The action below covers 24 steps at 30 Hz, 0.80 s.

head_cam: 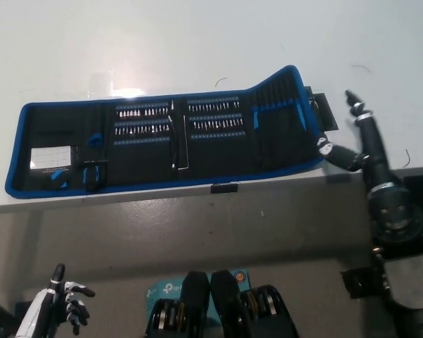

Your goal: The robot uses its right hand to lift an edge of the toolkit kept in middle of the desk and make one fold in it

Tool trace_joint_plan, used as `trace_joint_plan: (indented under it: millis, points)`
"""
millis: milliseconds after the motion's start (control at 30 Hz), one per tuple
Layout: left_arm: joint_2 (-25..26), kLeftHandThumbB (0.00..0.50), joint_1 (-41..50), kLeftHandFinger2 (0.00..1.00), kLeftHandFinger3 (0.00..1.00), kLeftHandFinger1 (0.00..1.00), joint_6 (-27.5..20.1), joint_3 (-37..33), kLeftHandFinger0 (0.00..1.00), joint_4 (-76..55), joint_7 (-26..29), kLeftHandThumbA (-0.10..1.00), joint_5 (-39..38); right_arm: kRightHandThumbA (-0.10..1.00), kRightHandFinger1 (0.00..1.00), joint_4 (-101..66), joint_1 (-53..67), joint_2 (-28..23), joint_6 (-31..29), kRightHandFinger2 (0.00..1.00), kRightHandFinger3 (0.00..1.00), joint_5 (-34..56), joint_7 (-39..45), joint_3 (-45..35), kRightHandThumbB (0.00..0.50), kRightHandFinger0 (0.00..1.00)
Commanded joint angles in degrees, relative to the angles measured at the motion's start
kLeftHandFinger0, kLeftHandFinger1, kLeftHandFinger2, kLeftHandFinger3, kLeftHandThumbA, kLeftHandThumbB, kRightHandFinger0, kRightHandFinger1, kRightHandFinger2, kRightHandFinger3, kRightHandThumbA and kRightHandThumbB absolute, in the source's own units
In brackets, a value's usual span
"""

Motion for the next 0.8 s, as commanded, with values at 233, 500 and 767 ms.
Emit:
trace_joint_plan:
  millis: [233,500,767]
  points:
    - [0.8,0.5,-0.3,0.24,0.39,0.24,-0.8,0.1,0.18,-1.5,-0.5,1.0,0.1,0.52,1.0,2.1,-0.2,6.8,-3.4,1.0,1.0,1.4,-5.4,-0.1,0.38,1.0]
    - [0.9,0.5,-0.2,0.27,0.39,0.27,-1.7,0.3,0.23,-0.9,-0.7,1.0,-0.2,0.53,1.0,1.3,1.8,8.1,-3.3,1.0,1.0,-0.5,-7.4,1.9,0.391,1.0]
    - [1.0,0.5,-0.9,0.24,0.39,0.24,-1.4,-0.2,0.19,-0.9,-0.8,1.0,0.3,-0.08,0.01,5.0,1.6,10.5,-13.9,0.05,1.0,9.5,-4.2,-2.1,0.112,0.01]
